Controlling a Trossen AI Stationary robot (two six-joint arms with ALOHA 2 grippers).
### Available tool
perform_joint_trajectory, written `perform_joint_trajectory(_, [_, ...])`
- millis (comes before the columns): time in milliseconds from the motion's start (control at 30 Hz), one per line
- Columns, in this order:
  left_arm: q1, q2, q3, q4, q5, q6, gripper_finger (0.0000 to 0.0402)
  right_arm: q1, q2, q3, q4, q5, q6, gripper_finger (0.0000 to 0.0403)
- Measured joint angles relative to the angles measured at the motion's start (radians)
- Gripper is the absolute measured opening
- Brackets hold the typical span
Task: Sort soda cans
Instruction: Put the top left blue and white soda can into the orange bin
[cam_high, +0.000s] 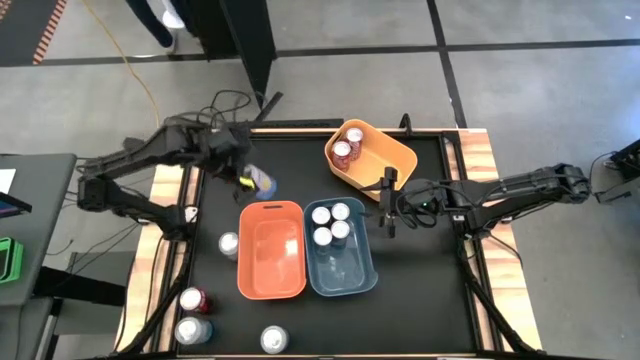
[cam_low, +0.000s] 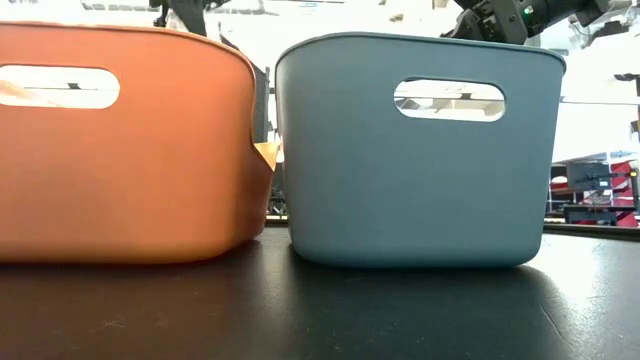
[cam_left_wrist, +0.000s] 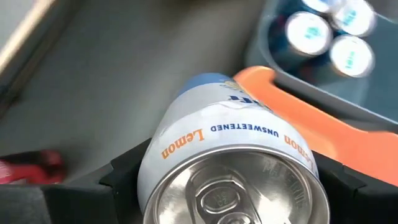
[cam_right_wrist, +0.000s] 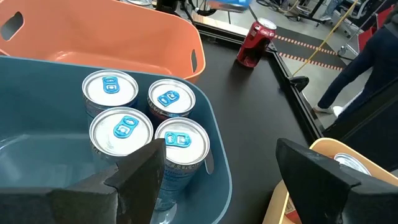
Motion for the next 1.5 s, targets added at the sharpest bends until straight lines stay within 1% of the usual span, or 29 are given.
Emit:
perform_joint_trajectory(133, [-0.117, 0.062, 0.0, 0.023, 0.0, -0.041, 0.0296, -0.004, 0.0, 0.0, 0.001, 0.0, 0.0, 0.0323])
perform_joint_trajectory(300, [-0.194, 0.18, 0.0, 0.021, -0.001, -0.052, 0.0296, -0.023, 0.0, 0.0, 0.002, 0.0, 0.006, 0.0323])
perform_joint_trajectory(533, [-0.212, 0.34, 0.0, 0.056, -0.038, -0.021, 0.0296, -0.026, 0.0, 0.0, 0.003, 0.0, 0.007, 0.0323])
perform_joint_trajectory(800, [-0.212, 0.473, 0.0, 0.087, -0.04, 0.012, 0.0296, -0.026, 0.0, 0.0, 0.001, 0.0, 0.008, 0.0323])
perform_joint_trajectory(933, [-0.213, 0.51, 0.0, 0.124, -0.047, 0.022, 0.0296, -0.026, 0.0, 0.0, 0.0, 0.0, 0.008, 0.0323])
perform_joint_trajectory(1067, [-0.213, 0.509, 0.0, 0.143, -0.052, 0.024, 0.0296, -0.026, 0.0, 0.0, 0.0, 0.0, 0.008, 0.0323])
perform_joint_trajectory(1267, [-0.214, 0.514, 0.0, 0.148, -0.053, 0.016, 0.03, -0.026, 0.0, 0.0, 0.0, 0.0, 0.008, 0.0323])
perform_joint_trajectory(1367, [-0.222, 0.533, -0.001, 0.154, -0.059, 0.016, 0.0308, -0.026, 0.0, 0.0, 0.0, 0.0, 0.007, 0.0323])
perform_joint_trajectory(1500, [-0.23, 0.56, -0.001, 0.16, -0.057, 0.029, 0.0307, -0.026, 0.0, 0.0, 0.0, 0.0, 0.007, 0.0323])
